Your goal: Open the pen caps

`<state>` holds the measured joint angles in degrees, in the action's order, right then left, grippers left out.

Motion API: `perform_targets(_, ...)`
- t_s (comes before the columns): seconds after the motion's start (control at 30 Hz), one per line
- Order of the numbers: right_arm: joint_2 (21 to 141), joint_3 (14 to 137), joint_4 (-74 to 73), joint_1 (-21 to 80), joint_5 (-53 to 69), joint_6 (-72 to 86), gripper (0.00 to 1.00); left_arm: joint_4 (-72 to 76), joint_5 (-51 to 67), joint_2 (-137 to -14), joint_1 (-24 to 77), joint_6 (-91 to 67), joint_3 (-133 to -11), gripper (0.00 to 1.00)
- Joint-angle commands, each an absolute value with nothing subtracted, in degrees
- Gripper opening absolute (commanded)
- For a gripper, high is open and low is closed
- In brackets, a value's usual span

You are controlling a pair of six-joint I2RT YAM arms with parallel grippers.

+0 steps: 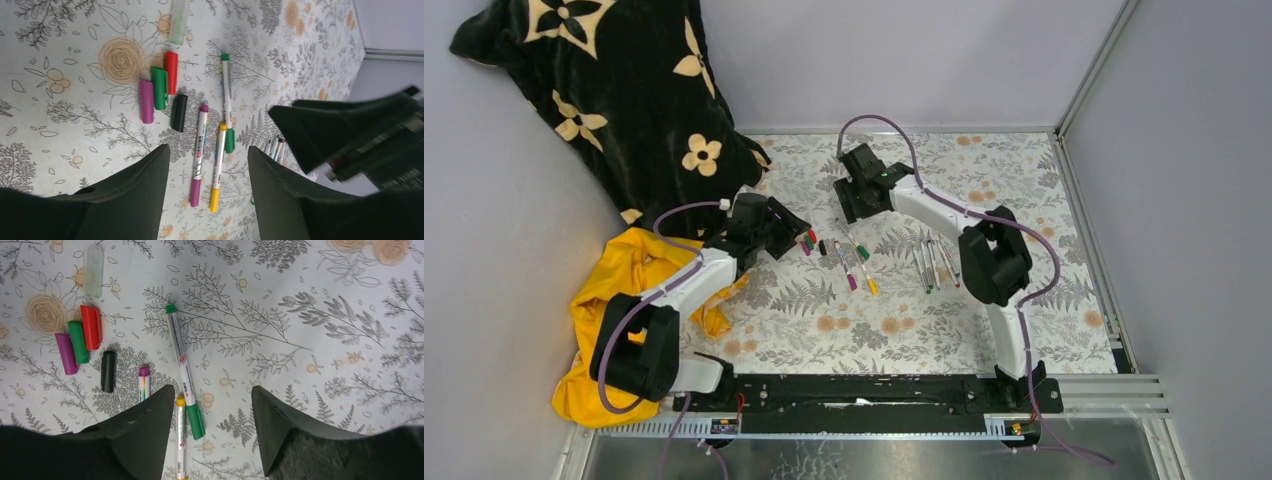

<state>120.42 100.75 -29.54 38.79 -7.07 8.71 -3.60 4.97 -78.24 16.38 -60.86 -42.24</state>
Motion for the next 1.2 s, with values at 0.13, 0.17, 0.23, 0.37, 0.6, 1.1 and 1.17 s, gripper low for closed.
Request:
perform_targets(0.13,128.93,111.44,-34.66,41.16,-3.47,6.41,0.67,-1.03,8.36,-74.10,16.22,-60.91,-41.30,0.66)
perform_targets(0.17,129.89,112.43,-35.02,41.45,-3.76,6.34,0.67,-1.14,8.48,-73.84,16.25,-60.84,-41.32,0.66)
perform_targets(0.23,131.51,113.91,-35.64,41.78,-4.14,6.26,0.67,-1.09,8.66,-73.37,16.26,-60.83,-41.25,0.66)
perform_targets(0.37,133.47,115.54,-36.24,41.84,-5.33,6.42,0.67,-0.85,9.27,-72.87,16.02,-60.81,-40.88,0.66)
perform_targets(0.6,136.95,119.59,-38.48,41.90,-6.28,5.73,0.65,-0.25,10.27,-72.70,15.32,-61.13,-39.25,0.66)
perform_targets(1.1,138.77,116.15,-37.48,40.91,-4.75,6.20,0.27,0.73,10.99,-72.04,13.80,-60.89,-38.81,0.66)
perform_targets(1.17,138.02,114.78,-36.62,40.71,-4.01,6.55,0.15,1.22,11.07,-72.26,13.84,-60.99,-38.65,0.66)
